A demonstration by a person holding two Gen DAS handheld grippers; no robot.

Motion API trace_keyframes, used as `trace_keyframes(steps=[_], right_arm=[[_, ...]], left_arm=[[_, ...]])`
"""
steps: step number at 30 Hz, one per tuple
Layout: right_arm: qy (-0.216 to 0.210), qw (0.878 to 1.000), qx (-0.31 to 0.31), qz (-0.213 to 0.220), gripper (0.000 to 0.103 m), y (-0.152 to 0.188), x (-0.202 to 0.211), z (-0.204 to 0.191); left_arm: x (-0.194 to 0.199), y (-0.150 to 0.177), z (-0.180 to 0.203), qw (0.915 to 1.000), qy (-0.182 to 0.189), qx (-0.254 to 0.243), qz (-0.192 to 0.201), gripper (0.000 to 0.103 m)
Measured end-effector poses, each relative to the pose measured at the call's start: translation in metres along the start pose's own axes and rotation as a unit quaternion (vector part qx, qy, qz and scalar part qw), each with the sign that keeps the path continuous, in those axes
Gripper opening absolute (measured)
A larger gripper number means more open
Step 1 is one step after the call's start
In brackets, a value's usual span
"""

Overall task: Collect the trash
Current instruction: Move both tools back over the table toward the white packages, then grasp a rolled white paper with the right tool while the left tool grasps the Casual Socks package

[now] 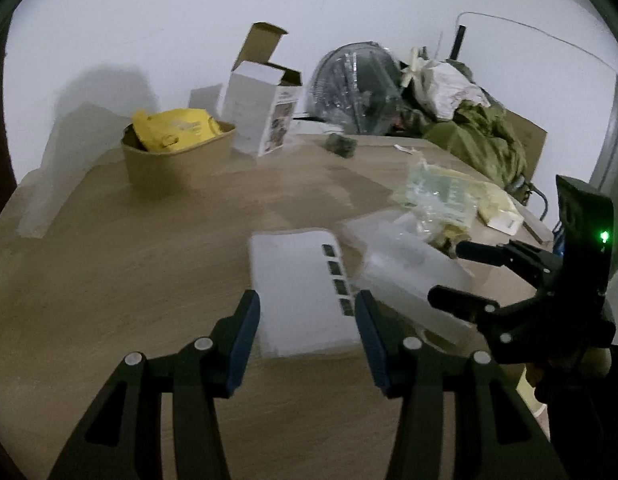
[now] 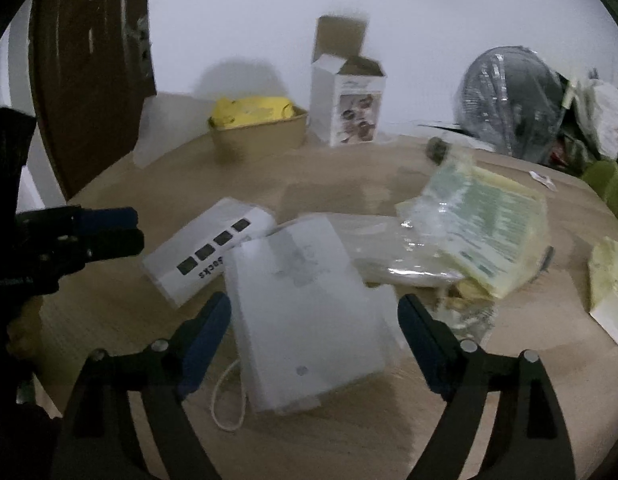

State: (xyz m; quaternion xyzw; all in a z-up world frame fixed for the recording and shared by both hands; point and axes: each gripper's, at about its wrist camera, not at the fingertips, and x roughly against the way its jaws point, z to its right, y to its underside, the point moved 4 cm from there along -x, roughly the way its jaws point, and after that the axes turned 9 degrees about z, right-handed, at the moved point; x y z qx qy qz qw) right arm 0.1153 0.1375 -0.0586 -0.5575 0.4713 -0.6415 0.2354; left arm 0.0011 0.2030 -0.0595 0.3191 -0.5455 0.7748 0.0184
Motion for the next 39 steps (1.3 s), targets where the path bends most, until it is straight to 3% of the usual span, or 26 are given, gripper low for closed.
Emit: trace_keyframes(steps=[8, 16, 18, 22, 24, 26, 33, 39], right_arm=[[0.002, 0.999, 0.027, -0.042, 0.085, 0.006, -0.026, -0.012], [0.006, 0.998, 0.038, -0.043, 0.083, 0.010, -0.025, -0.013], [0.005, 0.998, 0.042, -0.042, 0.066, 0.011, -0.024, -0.013], [-0.009, 0.998, 0.036, -0.041, 0.044, 0.014, -0.019, -0.011], [-0.015, 0.999, 0.033, -0.035, 0.023, 0.015, -0.017, -0.009], [-0.016, 0.999, 0.027, -0.027, 0.017, 0.015, -0.013, -0.007], [-0.036, 0.999, -0.005, 0.035, 0.015, -0.001, 0.021, 0.005], [-0.028, 0.997, -0.024, 0.074, 0.015, -0.012, 0.044, 0.015]], left_arm=[[-0.007, 0.006, -0.005, 0.9998, -0.009, 0.007, -0.018, 0.053], [-0.018, 0.009, -0.001, 0.9994, -0.007, 0.009, -0.033, 0.058], [-0.020, 0.010, 0.001, 0.9992, -0.007, 0.008, -0.038, 0.058], [-0.027, 0.011, 0.006, 0.9989, -0.005, 0.002, -0.046, 0.059], [-0.031, 0.011, 0.010, 0.9986, -0.004, -0.003, -0.052, 0.059], [-0.034, 0.013, 0.012, 0.9983, -0.008, -0.007, -0.056, 0.059], [-0.045, 0.013, 0.019, 0.9973, -0.019, -0.022, -0.068, 0.059], [-0.058, 0.017, 0.026, 0.9947, -0.030, -0.044, -0.088, 0.059]])
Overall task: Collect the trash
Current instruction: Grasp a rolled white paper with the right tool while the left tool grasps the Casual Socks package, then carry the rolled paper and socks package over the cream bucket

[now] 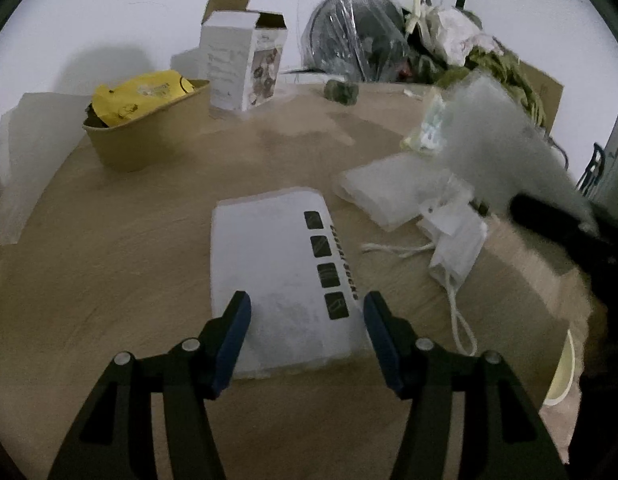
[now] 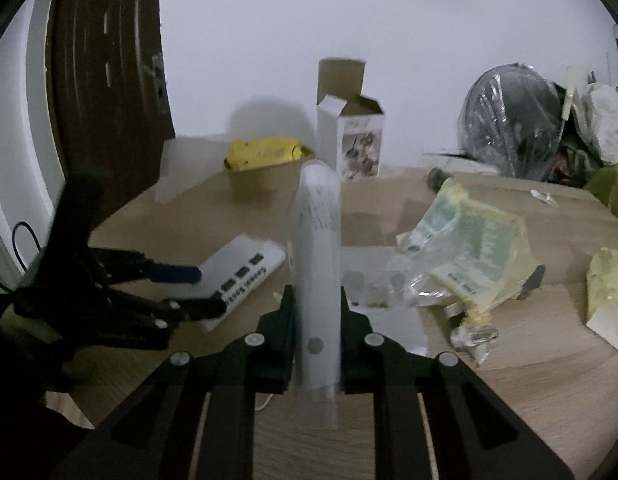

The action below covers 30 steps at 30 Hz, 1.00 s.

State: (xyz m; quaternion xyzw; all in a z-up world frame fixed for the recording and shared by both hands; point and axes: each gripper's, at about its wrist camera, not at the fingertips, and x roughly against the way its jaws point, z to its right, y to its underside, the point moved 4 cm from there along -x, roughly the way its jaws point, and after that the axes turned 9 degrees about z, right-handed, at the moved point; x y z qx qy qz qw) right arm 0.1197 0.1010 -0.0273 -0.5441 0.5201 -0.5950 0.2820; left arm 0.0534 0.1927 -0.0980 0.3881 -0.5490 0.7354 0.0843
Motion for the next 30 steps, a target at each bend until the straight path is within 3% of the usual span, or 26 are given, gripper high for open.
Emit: trace_keyframes(steps=[9, 16, 19, 30], right_arm=[[0.013, 1.000, -0.001, 0.014, 0.015, -0.002, 0.016, 0.005], [0.028, 0.999, -0.007, 0.023, 0.015, 0.000, 0.027, 0.015], [0.033, 0.999, -0.008, 0.024, 0.015, 0.000, 0.032, 0.017], [0.043, 0.999, -0.009, 0.029, 0.015, 0.003, 0.045, 0.017]], left_arm=[[-0.007, 0.000, 0.000, 0.9998, -0.008, -0.015, -0.012, 0.058], [-0.006, 0.001, 0.005, 0.9993, 0.001, -0.035, -0.011, 0.014], [0.002, -0.001, 0.008, 0.9992, -0.004, -0.038, 0.007, 0.005], [0.044, -0.014, 0.015, 0.9967, 0.005, -0.037, 0.072, 0.004]])
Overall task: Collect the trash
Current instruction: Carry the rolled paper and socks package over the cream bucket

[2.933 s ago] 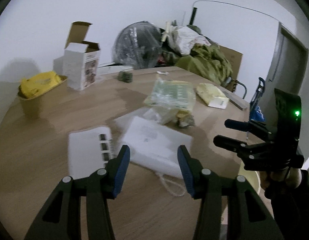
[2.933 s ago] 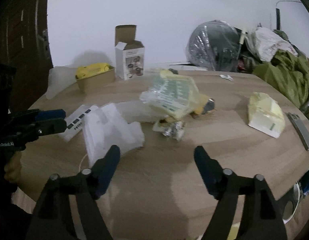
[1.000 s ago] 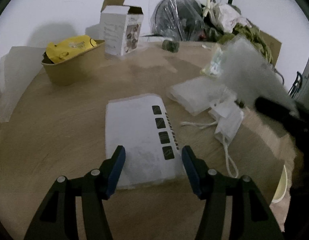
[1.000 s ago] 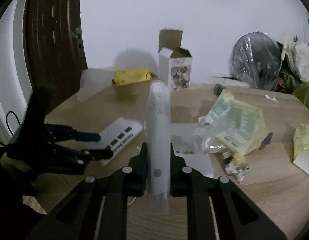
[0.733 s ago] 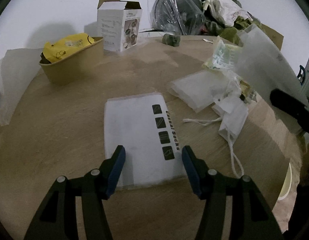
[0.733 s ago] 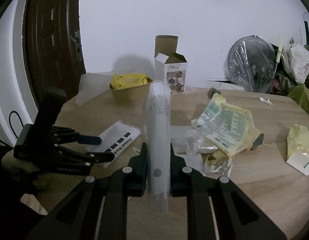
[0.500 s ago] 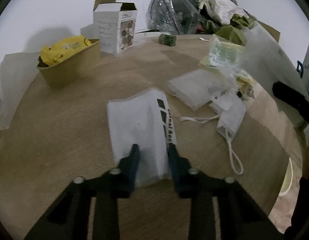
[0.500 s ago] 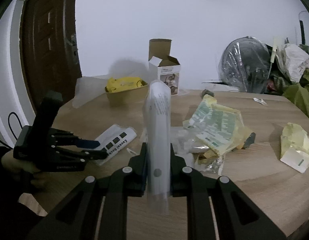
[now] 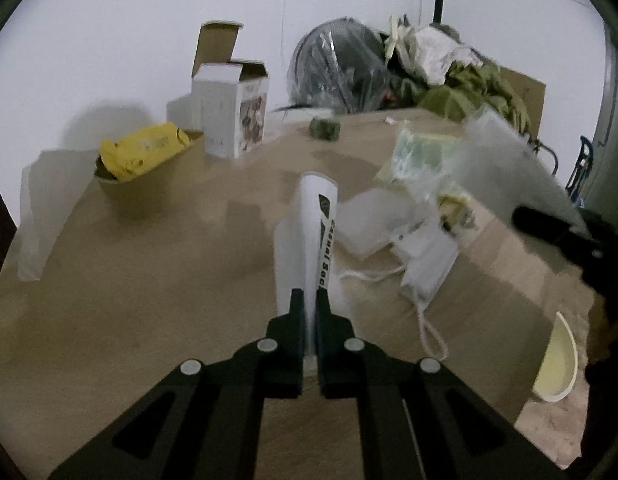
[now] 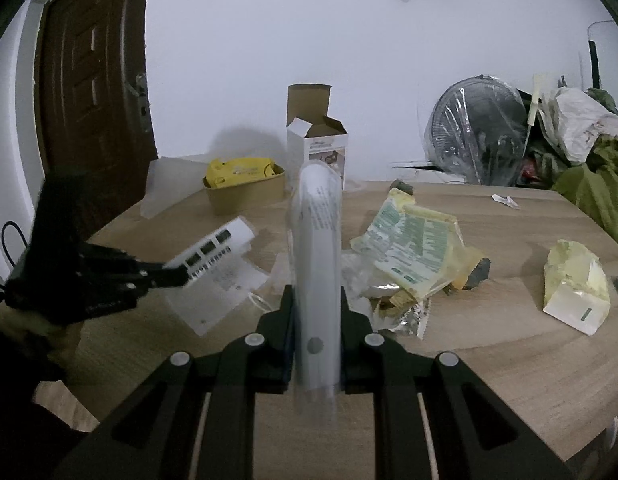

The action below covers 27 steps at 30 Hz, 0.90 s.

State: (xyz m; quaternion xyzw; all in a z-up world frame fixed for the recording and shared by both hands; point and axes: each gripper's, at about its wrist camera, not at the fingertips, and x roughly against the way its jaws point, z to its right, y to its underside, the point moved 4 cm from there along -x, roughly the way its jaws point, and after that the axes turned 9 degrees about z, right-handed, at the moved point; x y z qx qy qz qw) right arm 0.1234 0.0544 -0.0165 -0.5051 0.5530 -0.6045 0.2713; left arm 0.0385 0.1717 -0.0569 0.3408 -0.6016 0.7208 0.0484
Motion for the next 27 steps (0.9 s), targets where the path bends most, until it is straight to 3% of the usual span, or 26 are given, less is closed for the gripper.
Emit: trace_keyframes(steps=[6, 18, 27], right_arm=[[0.004, 1.000, 0.000, 0.007, 0.015, 0.000, 0.010, -0.001], [0.019, 1.000, -0.009, 0.023, 0.015, 0.009, 0.045, 0.003], [0.050, 0.998, -0.013, 0.038, 0.015, 0.014, 0.079, 0.009]], left_arm=[[0.016, -0.010, 0.013, 0.9996, 0.018, 0.003, 0.021, 0.004], [0.066, -0.043, 0.022, 0.9939, 0.025, 0.028, 0.104, 0.004], [0.085, -0.060, 0.056, 0.9880, 0.080, 0.000, 0.133, 0.004]])
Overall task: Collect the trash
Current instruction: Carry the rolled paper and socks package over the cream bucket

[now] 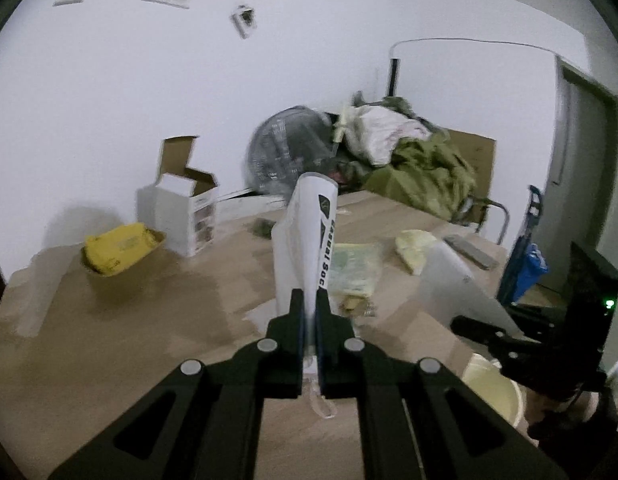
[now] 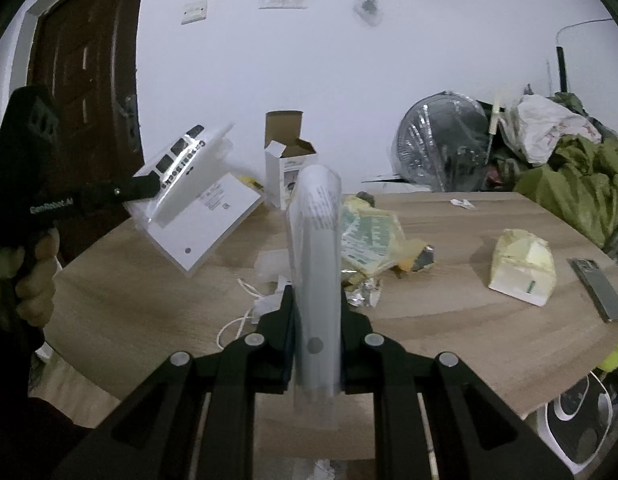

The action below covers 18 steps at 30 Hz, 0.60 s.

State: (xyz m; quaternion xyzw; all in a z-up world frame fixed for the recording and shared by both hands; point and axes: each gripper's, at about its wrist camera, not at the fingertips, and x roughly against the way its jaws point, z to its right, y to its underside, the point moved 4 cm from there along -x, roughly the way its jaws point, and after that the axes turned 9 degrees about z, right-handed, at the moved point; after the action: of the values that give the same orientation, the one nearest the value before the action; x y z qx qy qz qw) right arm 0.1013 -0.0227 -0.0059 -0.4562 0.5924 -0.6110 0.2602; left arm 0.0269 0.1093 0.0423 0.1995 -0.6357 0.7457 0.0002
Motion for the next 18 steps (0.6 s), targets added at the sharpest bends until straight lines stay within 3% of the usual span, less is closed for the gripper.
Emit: trace_keyframes(steps=[18], right_arm=[[0.097, 0.995, -0.035, 0.011, 0.015, 0.027, 0.085, 0.039]], left_arm=[[-0.026, 0.006, 0.090, 0.9904, 0.126, -0.051, -0.021, 0.004]])
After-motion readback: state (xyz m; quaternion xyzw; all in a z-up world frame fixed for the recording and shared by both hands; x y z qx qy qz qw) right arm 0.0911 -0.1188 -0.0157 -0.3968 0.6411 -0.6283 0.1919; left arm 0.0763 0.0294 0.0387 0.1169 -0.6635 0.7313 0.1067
